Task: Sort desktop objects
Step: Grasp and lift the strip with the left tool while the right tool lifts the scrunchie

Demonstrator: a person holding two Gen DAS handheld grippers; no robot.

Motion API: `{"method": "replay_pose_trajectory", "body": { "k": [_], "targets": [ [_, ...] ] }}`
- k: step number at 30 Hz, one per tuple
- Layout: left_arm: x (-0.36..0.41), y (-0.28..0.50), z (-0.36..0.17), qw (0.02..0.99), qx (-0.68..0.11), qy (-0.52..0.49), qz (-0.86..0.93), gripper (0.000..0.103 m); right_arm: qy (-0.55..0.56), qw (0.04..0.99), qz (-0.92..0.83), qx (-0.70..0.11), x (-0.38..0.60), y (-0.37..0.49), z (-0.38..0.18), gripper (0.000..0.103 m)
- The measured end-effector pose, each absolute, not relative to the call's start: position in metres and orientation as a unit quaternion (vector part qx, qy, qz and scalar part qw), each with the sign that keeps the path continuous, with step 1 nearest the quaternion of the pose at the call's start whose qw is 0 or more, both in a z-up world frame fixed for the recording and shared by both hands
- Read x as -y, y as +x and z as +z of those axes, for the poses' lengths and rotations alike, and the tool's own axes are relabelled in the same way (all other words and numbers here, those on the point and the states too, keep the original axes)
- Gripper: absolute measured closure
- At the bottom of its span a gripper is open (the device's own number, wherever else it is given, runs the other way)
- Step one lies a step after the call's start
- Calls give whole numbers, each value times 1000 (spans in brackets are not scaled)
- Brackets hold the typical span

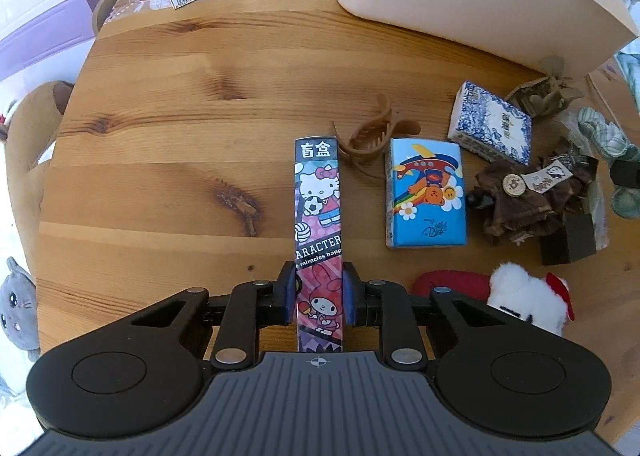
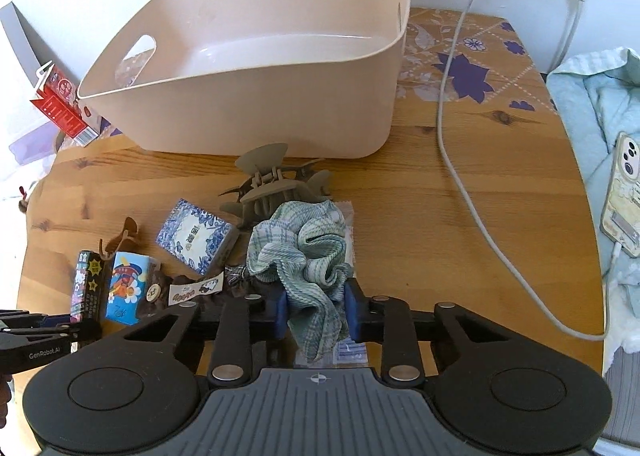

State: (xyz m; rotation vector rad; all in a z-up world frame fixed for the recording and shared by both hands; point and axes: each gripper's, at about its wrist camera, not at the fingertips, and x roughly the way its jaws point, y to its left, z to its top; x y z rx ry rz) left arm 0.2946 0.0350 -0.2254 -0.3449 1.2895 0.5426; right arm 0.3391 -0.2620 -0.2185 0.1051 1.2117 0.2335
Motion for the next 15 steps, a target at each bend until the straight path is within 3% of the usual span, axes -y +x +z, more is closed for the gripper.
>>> {"method": "replay_pose_trajectory", "body": {
  "k": [15],
  "targets": [
    [-42,291,-166,785,-552,-135,248,80,66,833,113,-537,266,321,-180,80]
  ]
}}
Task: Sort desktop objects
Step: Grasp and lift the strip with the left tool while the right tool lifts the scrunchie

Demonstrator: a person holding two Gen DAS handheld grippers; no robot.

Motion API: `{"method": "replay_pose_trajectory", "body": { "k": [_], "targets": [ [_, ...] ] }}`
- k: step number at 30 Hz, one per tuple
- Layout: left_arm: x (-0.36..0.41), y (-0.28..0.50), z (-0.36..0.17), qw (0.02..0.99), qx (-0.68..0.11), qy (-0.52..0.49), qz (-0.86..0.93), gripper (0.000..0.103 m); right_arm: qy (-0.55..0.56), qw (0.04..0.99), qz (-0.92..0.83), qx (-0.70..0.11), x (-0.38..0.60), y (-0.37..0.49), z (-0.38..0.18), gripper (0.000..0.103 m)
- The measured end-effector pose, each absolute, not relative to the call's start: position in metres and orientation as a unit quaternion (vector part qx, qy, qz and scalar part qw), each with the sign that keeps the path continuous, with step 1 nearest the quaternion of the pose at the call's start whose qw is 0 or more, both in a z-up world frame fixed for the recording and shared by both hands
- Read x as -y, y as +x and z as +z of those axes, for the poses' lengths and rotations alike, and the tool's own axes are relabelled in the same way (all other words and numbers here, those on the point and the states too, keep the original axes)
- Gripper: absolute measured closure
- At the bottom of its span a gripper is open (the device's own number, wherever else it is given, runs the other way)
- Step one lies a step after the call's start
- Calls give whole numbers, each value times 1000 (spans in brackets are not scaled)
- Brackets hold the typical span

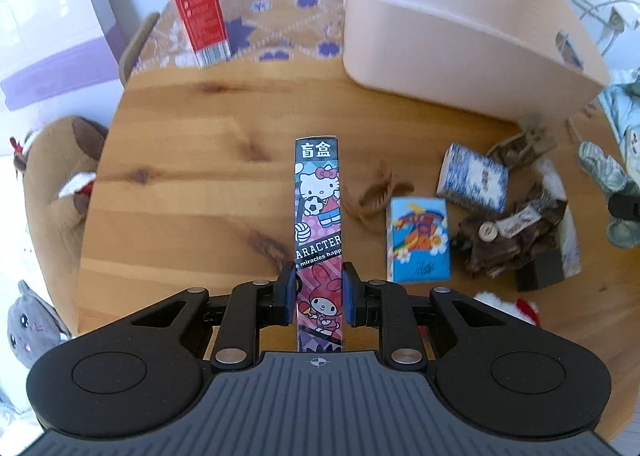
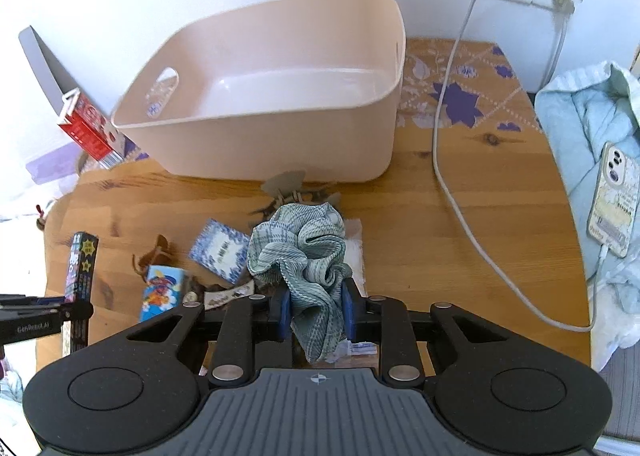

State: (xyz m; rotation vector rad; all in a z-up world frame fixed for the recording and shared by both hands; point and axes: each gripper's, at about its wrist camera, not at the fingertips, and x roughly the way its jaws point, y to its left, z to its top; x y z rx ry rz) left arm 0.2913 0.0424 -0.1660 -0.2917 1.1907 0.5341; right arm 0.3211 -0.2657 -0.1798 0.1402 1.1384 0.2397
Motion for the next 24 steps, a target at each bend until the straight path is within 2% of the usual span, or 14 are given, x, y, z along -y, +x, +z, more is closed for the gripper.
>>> {"method": "replay_pose_trajectory", "body": {
  "k": [13,24],
  "targets": [
    [-50,349,-87,838,-497,-88,208,80,76,865,123,-481,278,327,-116,80],
    [-57,416,-40,873,-448,-37,189,80,75,884,121,-445,284,353,-87,80]
  ]
}}
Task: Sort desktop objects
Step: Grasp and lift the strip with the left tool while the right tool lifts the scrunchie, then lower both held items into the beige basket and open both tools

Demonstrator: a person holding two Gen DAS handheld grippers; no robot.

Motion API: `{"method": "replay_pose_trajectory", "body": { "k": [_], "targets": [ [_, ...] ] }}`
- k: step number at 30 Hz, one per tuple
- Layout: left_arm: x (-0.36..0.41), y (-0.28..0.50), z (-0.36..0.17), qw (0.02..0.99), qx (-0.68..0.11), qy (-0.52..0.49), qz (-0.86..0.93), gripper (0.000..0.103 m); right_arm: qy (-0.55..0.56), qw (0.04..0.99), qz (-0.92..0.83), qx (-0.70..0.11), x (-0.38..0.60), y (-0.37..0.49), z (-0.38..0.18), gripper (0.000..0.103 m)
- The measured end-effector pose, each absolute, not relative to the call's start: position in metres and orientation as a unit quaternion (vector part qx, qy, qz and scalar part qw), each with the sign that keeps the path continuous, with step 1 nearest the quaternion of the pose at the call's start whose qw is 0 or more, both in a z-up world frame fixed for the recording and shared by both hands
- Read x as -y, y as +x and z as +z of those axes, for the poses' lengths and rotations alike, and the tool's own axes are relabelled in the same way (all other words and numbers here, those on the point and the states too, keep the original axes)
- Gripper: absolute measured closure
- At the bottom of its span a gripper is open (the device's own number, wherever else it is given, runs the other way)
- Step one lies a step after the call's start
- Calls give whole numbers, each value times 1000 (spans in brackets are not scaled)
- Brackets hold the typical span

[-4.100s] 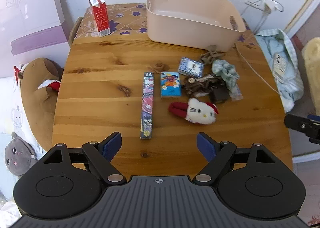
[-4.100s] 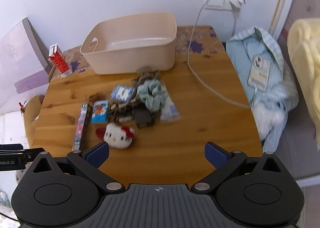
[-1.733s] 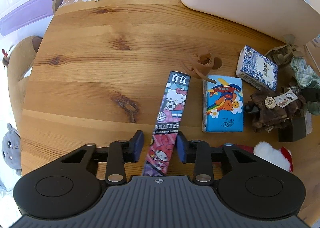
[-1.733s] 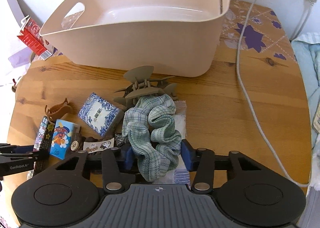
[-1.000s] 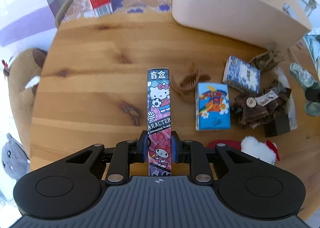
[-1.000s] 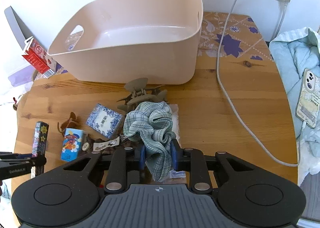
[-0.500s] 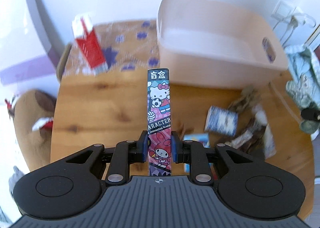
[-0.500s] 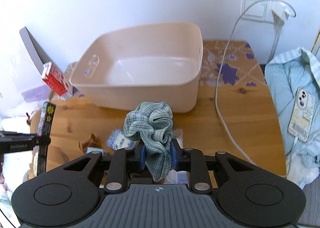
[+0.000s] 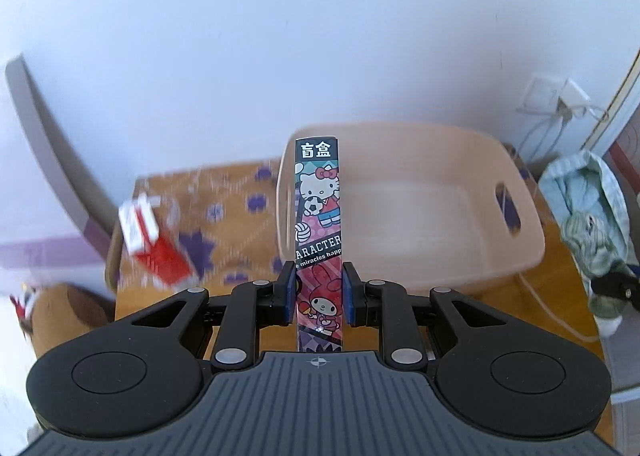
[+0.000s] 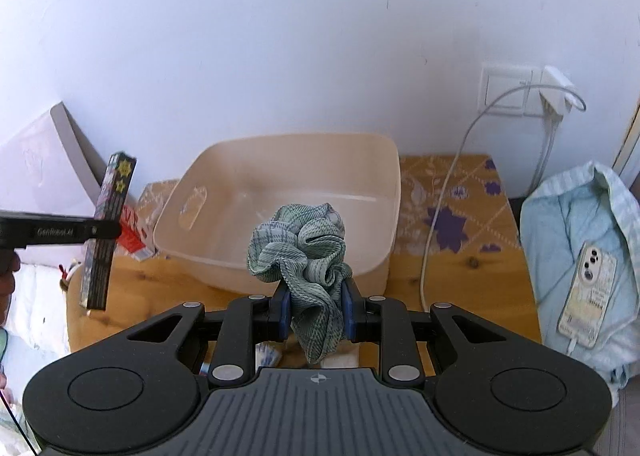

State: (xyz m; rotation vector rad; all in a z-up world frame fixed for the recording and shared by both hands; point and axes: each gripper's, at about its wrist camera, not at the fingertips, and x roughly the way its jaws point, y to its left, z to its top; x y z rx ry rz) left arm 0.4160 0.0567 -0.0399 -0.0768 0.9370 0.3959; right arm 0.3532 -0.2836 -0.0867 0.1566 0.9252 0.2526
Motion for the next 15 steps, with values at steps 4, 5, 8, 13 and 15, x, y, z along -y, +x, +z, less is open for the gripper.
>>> {"method": "replay_pose_trajectory", "body": {
  "k": [4,5,8,13,15],
  "targets": [
    [-54,448,-35,878,-440,-17,190,80,70,889,114,-439,283,372,-85,80],
    [-53,456,-34,879,-438,-11,188,80,69,889,113,-438,282,377,-85,80],
    [-52,478,-39,879,-436,1,192,80,67,891,110,-436,280,393,-89,80],
    [-57,510,-56,872,-449,-13,194,80,78,890,100,-437,281,426,-98,80],
    [-57,523,-64,869,-454,-11,197,80,80,890,94,-439,280,437,-104,80]
  ]
}}
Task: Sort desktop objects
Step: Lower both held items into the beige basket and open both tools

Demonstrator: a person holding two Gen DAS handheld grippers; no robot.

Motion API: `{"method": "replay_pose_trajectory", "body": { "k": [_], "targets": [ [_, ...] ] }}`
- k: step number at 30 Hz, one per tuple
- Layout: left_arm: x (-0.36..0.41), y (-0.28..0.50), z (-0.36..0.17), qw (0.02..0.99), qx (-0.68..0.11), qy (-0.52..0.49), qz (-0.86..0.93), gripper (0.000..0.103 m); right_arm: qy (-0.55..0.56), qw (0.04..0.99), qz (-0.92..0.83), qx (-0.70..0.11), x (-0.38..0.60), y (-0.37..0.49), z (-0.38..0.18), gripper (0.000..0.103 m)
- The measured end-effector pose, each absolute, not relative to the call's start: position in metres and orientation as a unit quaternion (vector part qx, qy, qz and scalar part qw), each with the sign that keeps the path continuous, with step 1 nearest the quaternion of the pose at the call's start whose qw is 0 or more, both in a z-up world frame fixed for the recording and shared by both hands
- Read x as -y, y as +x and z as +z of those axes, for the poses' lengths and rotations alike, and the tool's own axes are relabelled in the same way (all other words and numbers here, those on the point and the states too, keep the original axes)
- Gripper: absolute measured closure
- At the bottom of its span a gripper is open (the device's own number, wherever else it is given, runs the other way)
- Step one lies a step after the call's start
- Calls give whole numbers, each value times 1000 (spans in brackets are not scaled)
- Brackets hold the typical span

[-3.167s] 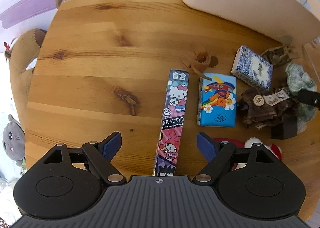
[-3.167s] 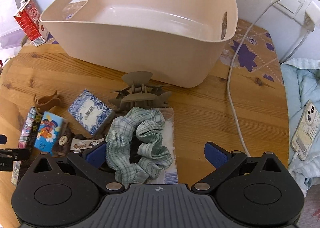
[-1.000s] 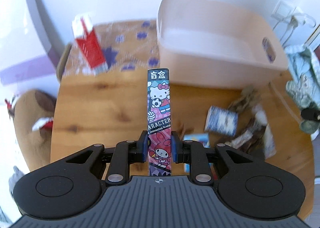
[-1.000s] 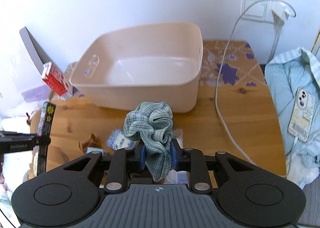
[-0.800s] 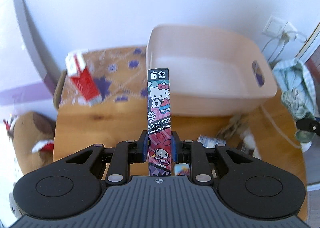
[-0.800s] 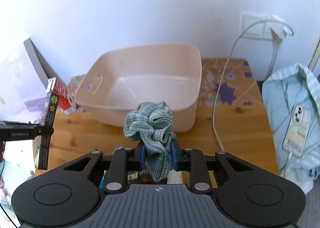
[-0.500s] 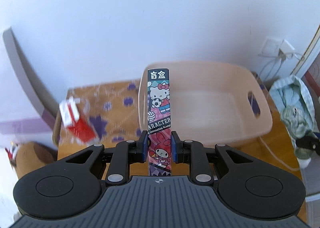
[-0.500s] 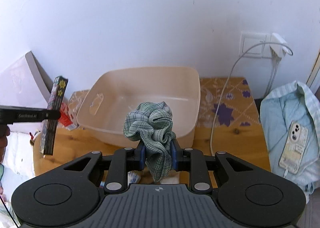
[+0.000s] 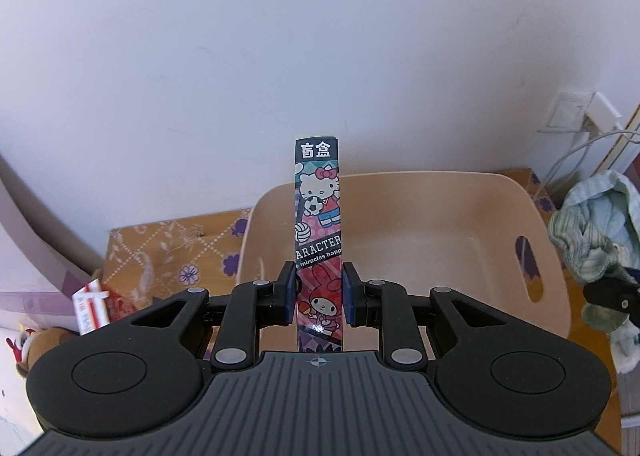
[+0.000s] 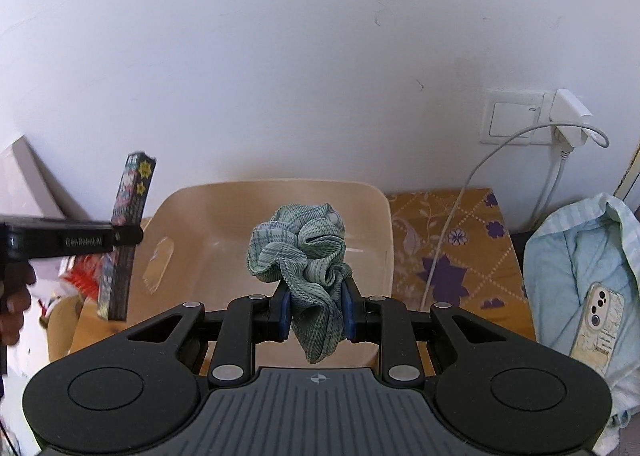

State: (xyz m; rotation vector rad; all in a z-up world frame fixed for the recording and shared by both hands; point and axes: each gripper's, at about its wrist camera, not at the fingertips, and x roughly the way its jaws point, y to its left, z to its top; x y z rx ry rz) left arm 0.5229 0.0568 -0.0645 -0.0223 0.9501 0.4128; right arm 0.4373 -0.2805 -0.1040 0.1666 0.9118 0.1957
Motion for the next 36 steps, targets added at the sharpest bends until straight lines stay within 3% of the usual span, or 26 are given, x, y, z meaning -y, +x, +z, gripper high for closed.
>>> {"method": "replay_pose_trajectory", "body": {
  "k": [9,23,26,31,33,36],
  "targets": [
    [-58,567,-123,843,-502,-28,193,80,49,878,91,-467,259,480,-137,80],
    [-59,573,-189,803,-569,-32,176,80,15,841,75,-535,229,506,-202,79],
    [-59,569,-188,803,-568,-35,175,78,29,838,77,-540,230,506,-208,72],
    [-62,562,-183,814,-555,-15,169,54,13,838,89,-539,225,503,-210,50],
    [-63,556,-178,819,-549,-18,167,48,11,841,93,-534,224,500,-208,39],
    [-64,547,-169,826,-540,-14,160,47,12,845,101,-525,220,489,-196,20]
  ]
}}
